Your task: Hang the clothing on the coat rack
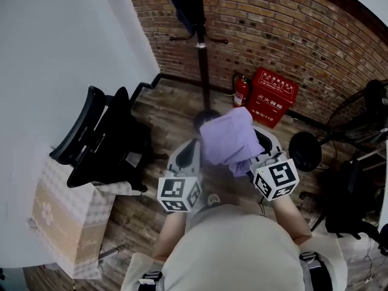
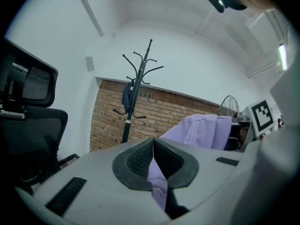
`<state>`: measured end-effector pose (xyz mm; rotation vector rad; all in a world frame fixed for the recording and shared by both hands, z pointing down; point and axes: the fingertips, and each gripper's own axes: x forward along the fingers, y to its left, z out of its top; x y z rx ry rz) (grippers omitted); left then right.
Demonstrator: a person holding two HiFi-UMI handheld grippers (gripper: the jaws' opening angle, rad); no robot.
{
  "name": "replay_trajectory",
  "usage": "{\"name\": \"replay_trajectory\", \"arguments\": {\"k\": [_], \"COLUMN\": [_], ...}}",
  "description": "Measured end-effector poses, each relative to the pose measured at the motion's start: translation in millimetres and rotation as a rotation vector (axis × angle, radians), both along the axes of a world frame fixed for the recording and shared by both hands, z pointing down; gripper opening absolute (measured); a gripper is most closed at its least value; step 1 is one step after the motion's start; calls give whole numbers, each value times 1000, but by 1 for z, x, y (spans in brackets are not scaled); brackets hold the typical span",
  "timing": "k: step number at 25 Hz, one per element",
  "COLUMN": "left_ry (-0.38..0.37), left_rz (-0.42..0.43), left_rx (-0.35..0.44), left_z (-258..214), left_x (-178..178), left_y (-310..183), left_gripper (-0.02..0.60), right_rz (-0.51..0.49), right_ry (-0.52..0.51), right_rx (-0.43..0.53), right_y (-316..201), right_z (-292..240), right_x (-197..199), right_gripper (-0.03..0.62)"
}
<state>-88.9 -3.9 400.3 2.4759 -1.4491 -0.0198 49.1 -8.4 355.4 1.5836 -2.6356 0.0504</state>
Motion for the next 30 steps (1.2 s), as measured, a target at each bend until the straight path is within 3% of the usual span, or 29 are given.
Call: {"name": "replay_trajectory", "arguments": {"k": [17,30], "left_ry": [5,-3], "left_rz": [5,-8], "left_rx": [-3,3], "left_z": [5,11], "left_x": [-33,-23], "left_y": [-63,-114], "left_gripper": [5,5], "right_rz": [34,29], "right_ry": [8,22], "right_rx": [38,72], "right_y": [-68,-126], "right_z": [-10,-15], "right_x": [-20,-4], "right_gripper": [31,31]}}
